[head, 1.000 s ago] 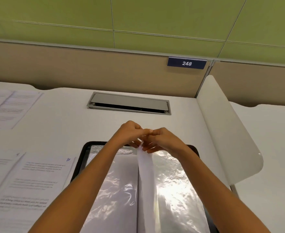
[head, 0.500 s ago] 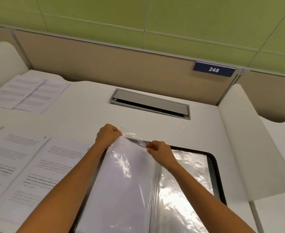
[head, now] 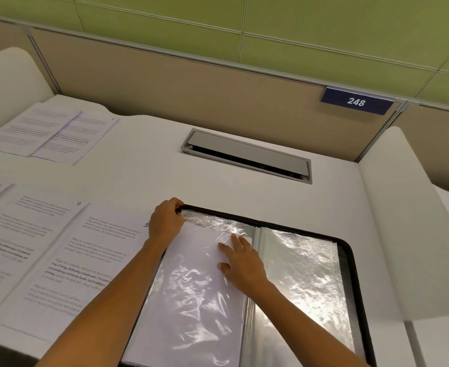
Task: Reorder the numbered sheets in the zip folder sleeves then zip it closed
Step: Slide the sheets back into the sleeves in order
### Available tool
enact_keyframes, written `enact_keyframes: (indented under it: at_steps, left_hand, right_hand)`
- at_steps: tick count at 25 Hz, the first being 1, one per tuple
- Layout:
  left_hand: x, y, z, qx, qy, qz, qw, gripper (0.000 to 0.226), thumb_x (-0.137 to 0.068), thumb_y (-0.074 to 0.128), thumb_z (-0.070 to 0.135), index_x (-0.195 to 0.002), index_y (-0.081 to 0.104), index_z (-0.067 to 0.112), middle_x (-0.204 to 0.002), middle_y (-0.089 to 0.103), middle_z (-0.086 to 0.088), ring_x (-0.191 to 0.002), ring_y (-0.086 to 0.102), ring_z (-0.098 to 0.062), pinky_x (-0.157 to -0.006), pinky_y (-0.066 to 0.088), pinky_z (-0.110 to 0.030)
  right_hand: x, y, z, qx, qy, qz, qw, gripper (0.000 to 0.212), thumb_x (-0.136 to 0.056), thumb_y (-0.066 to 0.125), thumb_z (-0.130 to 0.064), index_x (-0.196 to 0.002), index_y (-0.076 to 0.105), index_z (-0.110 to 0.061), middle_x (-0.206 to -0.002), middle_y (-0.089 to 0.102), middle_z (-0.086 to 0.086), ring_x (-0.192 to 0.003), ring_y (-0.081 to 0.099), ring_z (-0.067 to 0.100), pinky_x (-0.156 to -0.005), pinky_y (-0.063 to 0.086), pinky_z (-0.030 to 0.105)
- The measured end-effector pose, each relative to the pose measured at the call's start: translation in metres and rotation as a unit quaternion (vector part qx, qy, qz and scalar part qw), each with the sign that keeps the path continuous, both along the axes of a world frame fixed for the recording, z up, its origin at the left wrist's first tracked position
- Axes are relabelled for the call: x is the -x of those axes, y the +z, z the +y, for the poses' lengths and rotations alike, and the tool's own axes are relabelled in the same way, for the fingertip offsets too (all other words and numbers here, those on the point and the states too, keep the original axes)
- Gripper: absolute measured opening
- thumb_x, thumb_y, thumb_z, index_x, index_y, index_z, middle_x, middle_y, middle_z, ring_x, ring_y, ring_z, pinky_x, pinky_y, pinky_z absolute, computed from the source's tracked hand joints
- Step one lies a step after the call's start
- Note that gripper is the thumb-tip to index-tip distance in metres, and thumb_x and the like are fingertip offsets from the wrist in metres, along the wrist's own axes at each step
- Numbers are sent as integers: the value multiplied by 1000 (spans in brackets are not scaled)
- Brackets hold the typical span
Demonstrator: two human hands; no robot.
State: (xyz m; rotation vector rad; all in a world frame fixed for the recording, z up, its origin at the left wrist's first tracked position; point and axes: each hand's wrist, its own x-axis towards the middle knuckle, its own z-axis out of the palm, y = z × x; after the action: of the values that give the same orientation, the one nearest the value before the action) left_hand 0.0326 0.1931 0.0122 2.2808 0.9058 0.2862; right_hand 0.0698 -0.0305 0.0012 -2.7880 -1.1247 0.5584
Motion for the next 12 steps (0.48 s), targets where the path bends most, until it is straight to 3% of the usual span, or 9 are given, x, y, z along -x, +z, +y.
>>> enact_keyframes:
  at_steps: [4,9,12]
  left_hand:
    - [9,-7,1,-43,-39,13,998,29,-90,60,11,-119,64,15,-112,64,-10,-101,60,-28,-84,52,-42]
    - [24,-9,32,-73,-32,21,997,25,-92,60,19,-117,63,19,-120,62,-6,-108,56,-24,-89,46,-35]
    - [36,-2,72,-89,-26,33,995,26,-94,58,22,-120,61,19,-125,60,-6,-113,54,-23,-92,41,-33]
  right_hand:
    - [3,2,10,27,8,-15,999,69,-93,46,-57,-151,23,-30,-162,2,10,-149,3,30,-116,18,46]
    - [18,2,41,21,12,9,1000,83,-87,44,-68,-153,17,-27,-162,-3,10,-149,-2,30,-118,12,47]
    - [26,-2,69,-2,-2,4,1000,99,-73,13,-87,-152,19,-28,-163,0,8,-149,-2,30,-119,10,47]
